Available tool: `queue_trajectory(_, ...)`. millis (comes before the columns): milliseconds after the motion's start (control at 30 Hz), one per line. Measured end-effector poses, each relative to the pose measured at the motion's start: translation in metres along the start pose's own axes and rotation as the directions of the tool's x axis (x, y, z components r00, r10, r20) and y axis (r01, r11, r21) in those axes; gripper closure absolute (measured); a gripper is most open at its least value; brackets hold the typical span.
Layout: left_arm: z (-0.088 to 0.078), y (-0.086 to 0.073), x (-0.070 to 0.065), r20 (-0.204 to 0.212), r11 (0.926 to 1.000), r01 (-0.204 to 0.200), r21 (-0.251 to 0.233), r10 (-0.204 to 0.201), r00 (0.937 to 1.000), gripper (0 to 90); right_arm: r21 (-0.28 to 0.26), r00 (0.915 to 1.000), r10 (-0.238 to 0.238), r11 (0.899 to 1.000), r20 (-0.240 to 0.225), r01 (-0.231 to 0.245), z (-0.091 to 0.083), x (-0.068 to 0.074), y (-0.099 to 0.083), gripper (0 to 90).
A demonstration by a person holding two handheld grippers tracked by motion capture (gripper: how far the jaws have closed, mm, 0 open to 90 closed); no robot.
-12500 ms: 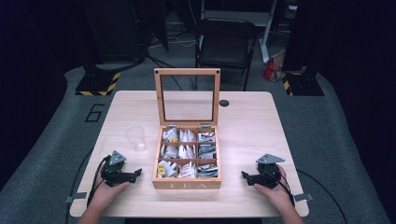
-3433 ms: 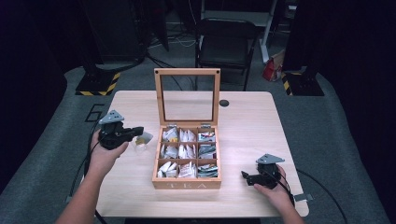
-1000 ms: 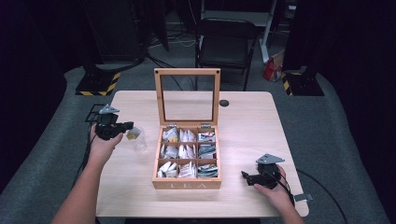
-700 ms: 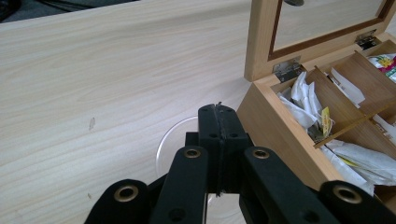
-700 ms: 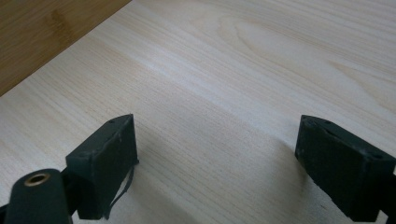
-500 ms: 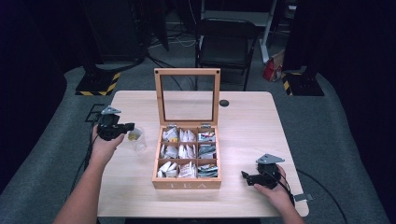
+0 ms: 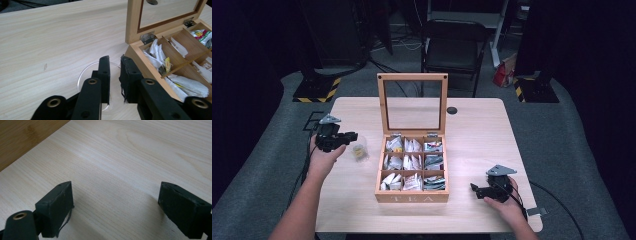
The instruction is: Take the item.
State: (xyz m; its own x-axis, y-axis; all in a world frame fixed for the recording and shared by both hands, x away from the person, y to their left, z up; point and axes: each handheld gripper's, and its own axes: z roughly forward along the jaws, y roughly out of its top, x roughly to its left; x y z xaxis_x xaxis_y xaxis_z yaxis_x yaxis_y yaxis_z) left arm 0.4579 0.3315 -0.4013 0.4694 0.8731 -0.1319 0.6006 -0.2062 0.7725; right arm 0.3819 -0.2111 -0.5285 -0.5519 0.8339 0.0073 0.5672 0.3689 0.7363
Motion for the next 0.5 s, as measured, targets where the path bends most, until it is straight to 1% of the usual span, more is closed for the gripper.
queue_trajectory(67,-0.003,0.000,-0.001,0.003,0.9999,-0.003,-0.015,0.003,1.0000,73.7,-0.003,1.0000,0.005,1.000,0.001,-0.005,0.001,0.000,0.000,11.9)
queue_trajectory(100,-0.005,-0.001,-0.002,0.009,0.9997,0.003,-0.025,-0.003,1.0000,71.7,-0.002,1.0000,0.005,1.000,0.000,-0.005,0.001,0.000,0.000,11.9)
queue_trajectory(133,-0.006,-0.002,-0.002,0.024,0.9995,0.012,-0.030,-0.012,0.9996,69.7,-0.002,1.0000,0.006,1.000,0.000,-0.006,0.001,0.000,0.000,11.9)
queue_trajectory(167,-0.007,-0.003,-0.002,0.025,0.9994,0.012,-0.031,-0.011,0.9996,66.5,-0.002,1.0000,0.006,1.000,-0.001,-0.006,0.001,0.000,0.000,11.9)
queue_trajectory(333,-0.011,-0.011,-0.002,0.008,0.9987,0.019,-0.047,-0.018,0.9998,59.9,0.000,1.0000,0.001,1.000,0.000,-0.001,0.001,0.000,0.001,11.9)
queue_trajectory(500,-0.014,-0.019,-0.002,0.001,0.9984,0.019,-0.053,-0.019,0.9998,56.5,0.000,1.0000,0.001,1.000,-0.001,-0.001,0.001,0.000,0.001,11.9)
